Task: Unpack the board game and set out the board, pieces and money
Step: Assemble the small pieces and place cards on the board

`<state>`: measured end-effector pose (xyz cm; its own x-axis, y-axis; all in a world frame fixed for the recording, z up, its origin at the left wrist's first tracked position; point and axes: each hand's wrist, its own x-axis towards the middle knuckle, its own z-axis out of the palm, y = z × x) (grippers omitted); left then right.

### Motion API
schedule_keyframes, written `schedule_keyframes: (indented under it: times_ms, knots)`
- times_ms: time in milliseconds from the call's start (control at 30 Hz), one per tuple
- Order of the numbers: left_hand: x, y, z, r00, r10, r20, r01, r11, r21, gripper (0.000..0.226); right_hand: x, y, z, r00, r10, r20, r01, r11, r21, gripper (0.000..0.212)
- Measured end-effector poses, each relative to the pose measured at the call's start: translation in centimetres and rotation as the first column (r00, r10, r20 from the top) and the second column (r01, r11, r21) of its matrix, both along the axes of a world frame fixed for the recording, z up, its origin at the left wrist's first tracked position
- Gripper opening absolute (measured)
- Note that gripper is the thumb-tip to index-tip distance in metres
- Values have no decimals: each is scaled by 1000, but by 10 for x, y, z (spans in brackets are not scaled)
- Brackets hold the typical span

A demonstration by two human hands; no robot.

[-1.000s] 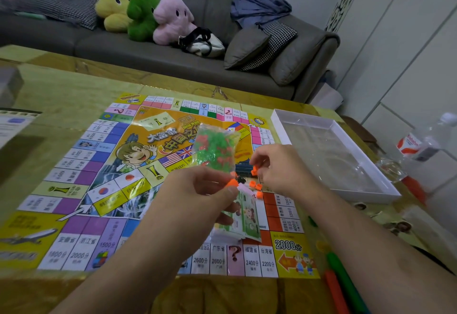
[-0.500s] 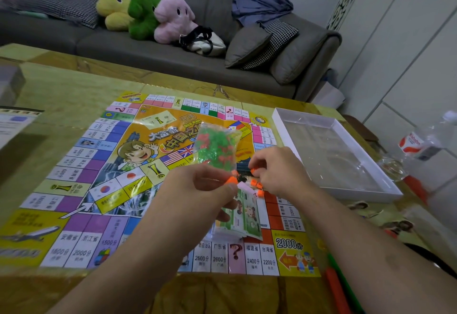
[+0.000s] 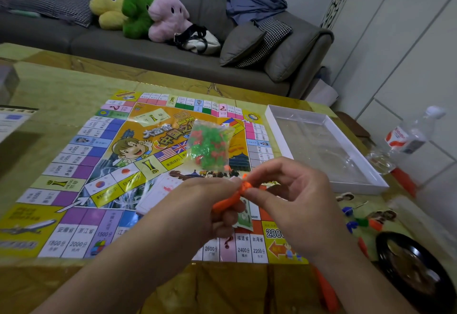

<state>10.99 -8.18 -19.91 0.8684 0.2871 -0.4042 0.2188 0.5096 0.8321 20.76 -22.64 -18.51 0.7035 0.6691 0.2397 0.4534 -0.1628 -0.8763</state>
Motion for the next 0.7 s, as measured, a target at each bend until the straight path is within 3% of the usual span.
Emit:
schedule_keyframes:
  times_ms: [133,300,367,500,700]
  knots:
    - [-10,-3,-6,994,-9,106,10,1000,-11,22,-7,-4,2,998,-58,16,57,997,45,20]
    - [-5,-23,-8,982,158,106,-141,978,-150,20,-13,0,-6,988,-143,63,139,988,64,21]
    - [-3,-28,-10,977,203,68,-187,964,-190,21,-15,1,-9,972,-150,179,146,989,40,22]
    - [-4,-28,-10,972,232,-22,-233,964,-128,29,-15,2,-14,896,-52,440,59,998,-3,18]
    - [-6,-25,-7,978,205,-44,-209,967,-144,30,-14,-1,-8,922,44,385,-22,998,-62,18]
